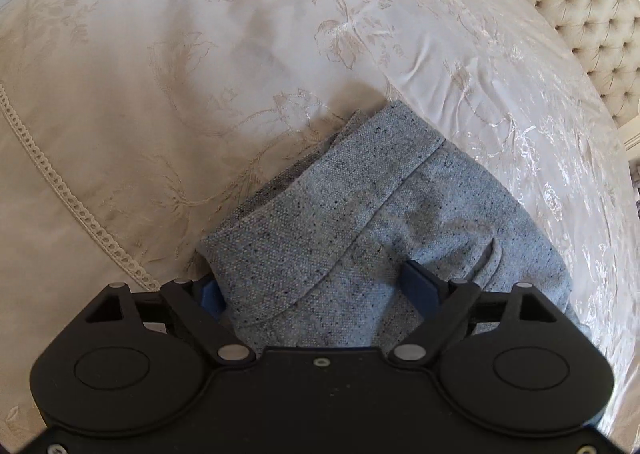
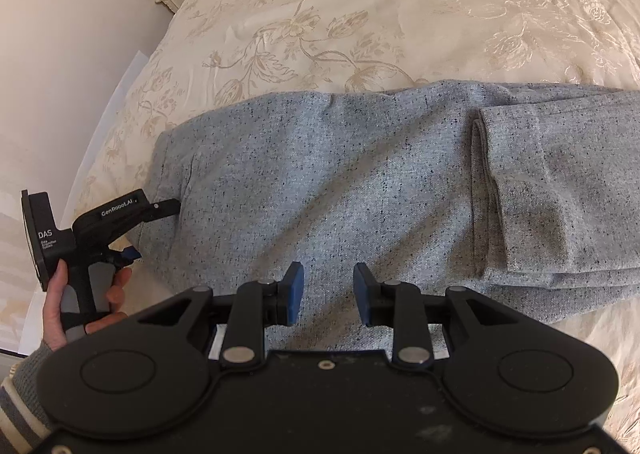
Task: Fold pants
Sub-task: 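Grasp the pants waist with the left gripper and lift it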
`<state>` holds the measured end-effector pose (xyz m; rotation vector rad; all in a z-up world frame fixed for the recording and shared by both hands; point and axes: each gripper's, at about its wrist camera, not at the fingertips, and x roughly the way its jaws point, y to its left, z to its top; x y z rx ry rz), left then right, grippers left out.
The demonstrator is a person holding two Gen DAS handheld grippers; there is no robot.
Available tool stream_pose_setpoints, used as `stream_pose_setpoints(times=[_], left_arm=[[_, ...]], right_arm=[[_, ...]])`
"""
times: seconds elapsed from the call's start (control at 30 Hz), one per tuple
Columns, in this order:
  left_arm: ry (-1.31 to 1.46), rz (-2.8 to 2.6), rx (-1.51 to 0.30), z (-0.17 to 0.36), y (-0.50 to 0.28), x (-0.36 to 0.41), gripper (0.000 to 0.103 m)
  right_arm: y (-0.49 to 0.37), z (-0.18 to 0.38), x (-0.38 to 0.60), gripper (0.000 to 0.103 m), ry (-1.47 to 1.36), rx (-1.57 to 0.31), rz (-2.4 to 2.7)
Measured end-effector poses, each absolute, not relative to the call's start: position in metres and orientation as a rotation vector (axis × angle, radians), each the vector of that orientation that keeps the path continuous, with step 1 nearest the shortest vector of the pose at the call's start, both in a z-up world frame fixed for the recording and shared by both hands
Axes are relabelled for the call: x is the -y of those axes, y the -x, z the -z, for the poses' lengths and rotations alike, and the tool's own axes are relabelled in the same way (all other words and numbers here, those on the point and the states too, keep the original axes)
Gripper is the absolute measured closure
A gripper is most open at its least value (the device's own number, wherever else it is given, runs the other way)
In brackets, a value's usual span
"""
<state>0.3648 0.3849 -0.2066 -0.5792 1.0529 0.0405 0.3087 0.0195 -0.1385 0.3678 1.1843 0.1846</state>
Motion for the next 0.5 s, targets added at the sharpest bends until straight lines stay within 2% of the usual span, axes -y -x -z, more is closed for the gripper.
stream_pose_setpoints(times=[0.1,0.13,0.2,0.5], left_arm=[[0.527,-0.063,-1.051,0.197,-0.362,-0.384,0.047],[0.523,-0.068,-1.048,0.192,-0.36,-0.385,0.049],[0.518,-0.055,-1.029,0.182,-0.355,-0.387,0.061],[0.378,-0.021,-0.942,0.136,-0.35,-0.361,0.065]], right_arm=[[-0.311,0.139,-0.019,0.072,-0.367,-1.173,-0.174],[-0.312,0.139,-0.018,0.072,-0.356,-1.159,-0.165],[-0.32,0.139,-0.017,0.072,-0.321,-1.134,-0.138],[-0.392,0.159,-0.027,0.072,-0.258,-1.054,-0.059]])
